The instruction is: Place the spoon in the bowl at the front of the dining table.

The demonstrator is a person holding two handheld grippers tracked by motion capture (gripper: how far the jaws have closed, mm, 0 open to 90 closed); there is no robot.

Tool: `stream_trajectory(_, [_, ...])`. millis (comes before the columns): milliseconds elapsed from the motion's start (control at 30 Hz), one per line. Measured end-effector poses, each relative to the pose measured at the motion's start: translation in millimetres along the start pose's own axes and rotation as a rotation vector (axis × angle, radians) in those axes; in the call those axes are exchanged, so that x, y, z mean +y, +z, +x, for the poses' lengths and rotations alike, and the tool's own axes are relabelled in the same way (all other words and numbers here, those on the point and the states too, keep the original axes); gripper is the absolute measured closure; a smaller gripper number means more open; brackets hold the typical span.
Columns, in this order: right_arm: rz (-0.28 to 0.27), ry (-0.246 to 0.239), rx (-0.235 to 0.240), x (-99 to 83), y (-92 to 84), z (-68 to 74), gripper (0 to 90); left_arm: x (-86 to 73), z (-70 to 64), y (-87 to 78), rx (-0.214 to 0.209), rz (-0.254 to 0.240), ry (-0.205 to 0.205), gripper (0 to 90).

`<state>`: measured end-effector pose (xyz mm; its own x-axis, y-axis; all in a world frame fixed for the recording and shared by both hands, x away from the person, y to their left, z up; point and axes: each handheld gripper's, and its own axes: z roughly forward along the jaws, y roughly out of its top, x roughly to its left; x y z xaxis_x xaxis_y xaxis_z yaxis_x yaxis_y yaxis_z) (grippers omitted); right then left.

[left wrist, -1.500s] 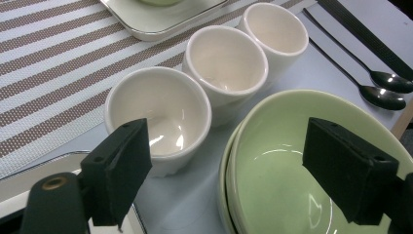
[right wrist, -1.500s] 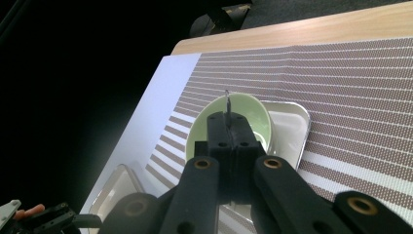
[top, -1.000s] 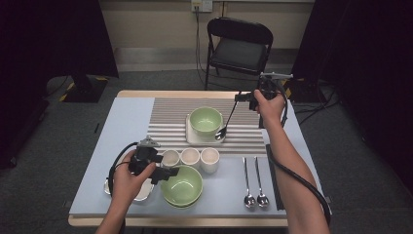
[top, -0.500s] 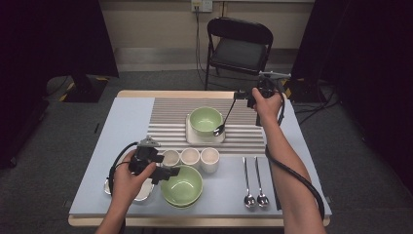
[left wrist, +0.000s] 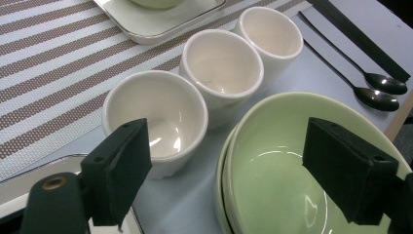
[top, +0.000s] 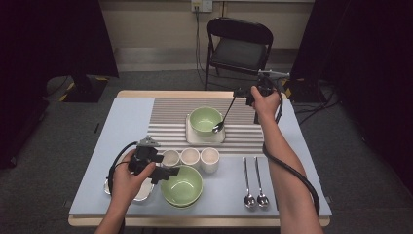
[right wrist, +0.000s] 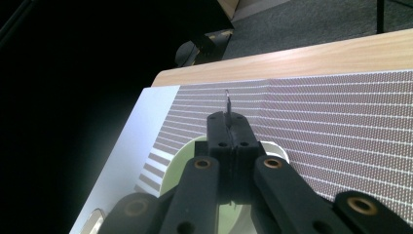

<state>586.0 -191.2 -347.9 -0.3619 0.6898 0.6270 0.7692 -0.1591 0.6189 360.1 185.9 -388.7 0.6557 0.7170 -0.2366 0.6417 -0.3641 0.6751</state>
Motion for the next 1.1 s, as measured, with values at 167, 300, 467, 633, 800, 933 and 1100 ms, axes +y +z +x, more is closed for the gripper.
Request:
stream_trajectory(167, [-0.003,0.003,-0.004,4.1,3.6,-2.0,90.0,-0.3,0.5,0.9,0.004,0.004,0.001,17.4])
stream_trajectory(300, [-0.011,0.005,-0.014,6.9,6.4,-4.6,90.0,0.4,0.8,0.1,0.007,-0.001,0.001,17.5])
stream_trajectory(467, [-0.021,0.007,-0.022,9.6,10.8,-8.5,90.0,0.4,1.5,0.0,0.01,-0.004,-0.004,17.4])
stream_trajectory(633, [-0.031,0.008,-0.031,7.7,15.1,-11.2,90.0,0.1,3.8,-1.7,0.02,-0.008,-0.006,17.4])
stream_trajectory(800, [-0.043,0.012,-0.03,1.9,14.7,-11.3,90.0,0.8,3.1,-2.6,0.021,-0.004,0.004,17.4])
stream_trajectory(933, [-0.051,0.008,-0.035,-5.4,11.6,-9.7,90.0,1.5,0.9,-3.7,0.014,-0.016,0.003,17.4])
stream_trajectory(1100, [-0.046,0.006,-0.051,-13.7,8.3,-10.7,89.9,1.1,0.1,-4.6,0.011,-0.019,0.003,17.4])
